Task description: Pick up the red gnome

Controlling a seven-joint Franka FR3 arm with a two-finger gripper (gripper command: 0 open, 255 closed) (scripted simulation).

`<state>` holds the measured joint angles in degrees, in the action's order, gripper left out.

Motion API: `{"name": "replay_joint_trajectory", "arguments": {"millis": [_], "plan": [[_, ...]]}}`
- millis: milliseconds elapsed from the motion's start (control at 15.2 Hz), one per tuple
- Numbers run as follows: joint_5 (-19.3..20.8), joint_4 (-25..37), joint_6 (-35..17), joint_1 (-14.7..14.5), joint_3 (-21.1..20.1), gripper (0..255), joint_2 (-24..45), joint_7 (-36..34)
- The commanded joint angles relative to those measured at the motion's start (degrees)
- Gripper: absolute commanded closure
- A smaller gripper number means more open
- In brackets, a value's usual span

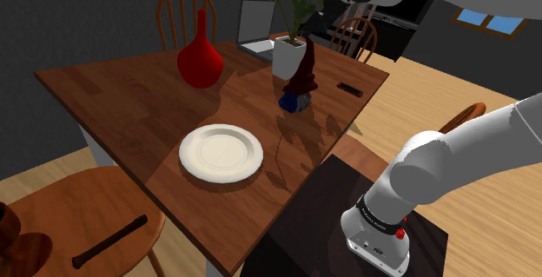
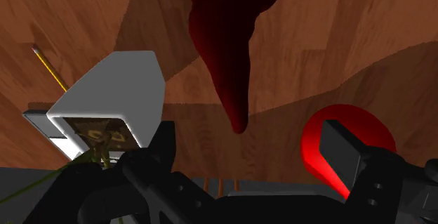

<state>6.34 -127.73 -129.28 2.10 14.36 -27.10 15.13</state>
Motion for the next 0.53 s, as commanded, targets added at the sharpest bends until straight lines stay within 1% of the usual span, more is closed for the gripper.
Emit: {"name": "replay_joint_trajectory", "arguments": {"millis": [0,462], "plan": [[-0.82,1.53,-2.86,-0.56,1.18,0,1.59,1.69],[-0.59,-3.62,-8.29,-0.38,1.63,0,1.86,1.74]]}}
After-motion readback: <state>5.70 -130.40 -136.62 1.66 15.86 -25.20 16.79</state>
